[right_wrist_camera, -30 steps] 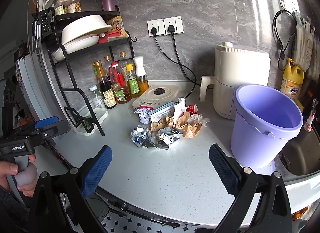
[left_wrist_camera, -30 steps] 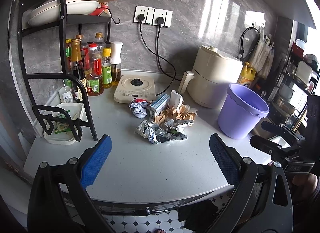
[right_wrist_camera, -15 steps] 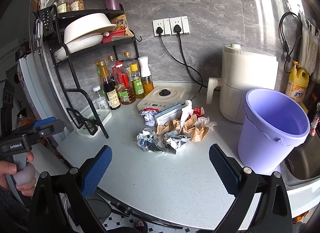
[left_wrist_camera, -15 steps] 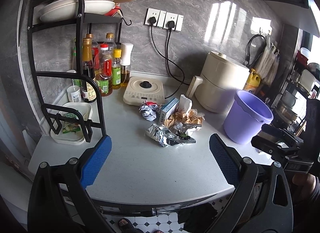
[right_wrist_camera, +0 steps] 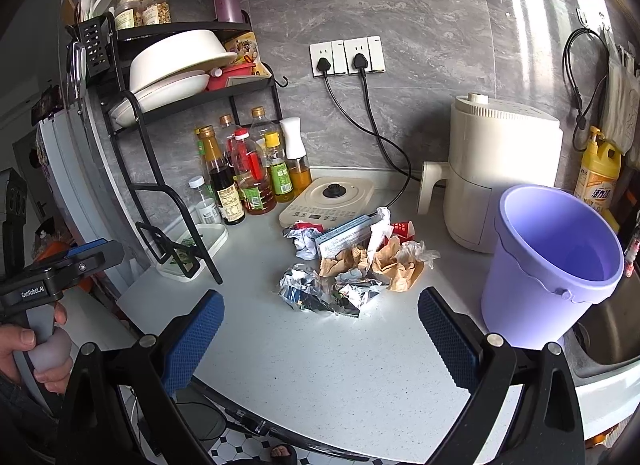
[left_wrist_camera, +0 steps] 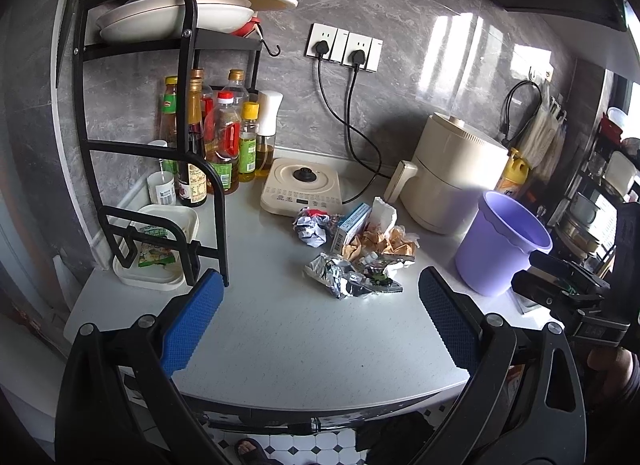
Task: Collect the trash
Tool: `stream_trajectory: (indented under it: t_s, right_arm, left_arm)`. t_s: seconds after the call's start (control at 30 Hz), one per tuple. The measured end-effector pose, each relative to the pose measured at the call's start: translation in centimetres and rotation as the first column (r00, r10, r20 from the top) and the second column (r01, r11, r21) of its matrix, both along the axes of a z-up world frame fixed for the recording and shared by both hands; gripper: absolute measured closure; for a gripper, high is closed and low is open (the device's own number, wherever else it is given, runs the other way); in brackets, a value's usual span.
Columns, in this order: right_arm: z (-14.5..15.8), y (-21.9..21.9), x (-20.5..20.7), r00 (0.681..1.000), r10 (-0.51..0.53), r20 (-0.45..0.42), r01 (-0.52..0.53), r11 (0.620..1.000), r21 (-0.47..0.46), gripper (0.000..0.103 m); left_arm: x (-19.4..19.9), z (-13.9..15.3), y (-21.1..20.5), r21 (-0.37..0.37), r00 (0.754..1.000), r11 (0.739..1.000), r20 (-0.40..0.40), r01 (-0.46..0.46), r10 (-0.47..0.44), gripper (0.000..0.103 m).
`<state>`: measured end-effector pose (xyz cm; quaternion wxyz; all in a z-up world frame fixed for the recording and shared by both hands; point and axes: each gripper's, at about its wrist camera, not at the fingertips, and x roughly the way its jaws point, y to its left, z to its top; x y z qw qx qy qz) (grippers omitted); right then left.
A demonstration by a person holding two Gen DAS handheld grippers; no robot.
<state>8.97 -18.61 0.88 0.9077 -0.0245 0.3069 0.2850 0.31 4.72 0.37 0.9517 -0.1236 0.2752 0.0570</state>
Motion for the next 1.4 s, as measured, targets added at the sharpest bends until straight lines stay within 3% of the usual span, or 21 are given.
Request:
stream_trajectory:
  t_s: [0.83, 1.17, 1.4]
  right_arm:
    - [-1.0, -1.3, 0.1, 0.999, 0.014, -0.029, -0.013, 1.000, 0.023, 0.008]
    - [-3.6, -0.9, 3.3, 0.996, -0.009, -0.088, 0.009, 1.000, 0.007, 0.008]
    - [-6.4, -0.2, 6.2, 0.985, -0.021, -0.169, 0.019, 1.000, -0.013, 0.020]
  left_arm:
    - [0.4, -1.0, -1.5, 0.001, 1.000, 1.000, -0.031, 0.002, -0.002, 0.006]
    - [4.9, -3.2, -1.0, -0.017, 0.996, 0.999, -0.081, 0.044, -0.046, 0.007]
    - [9.3, -5.7, -1.3, -0.041, 0.984, 0.993, -0.137, 0.113, -0.118, 0.017]
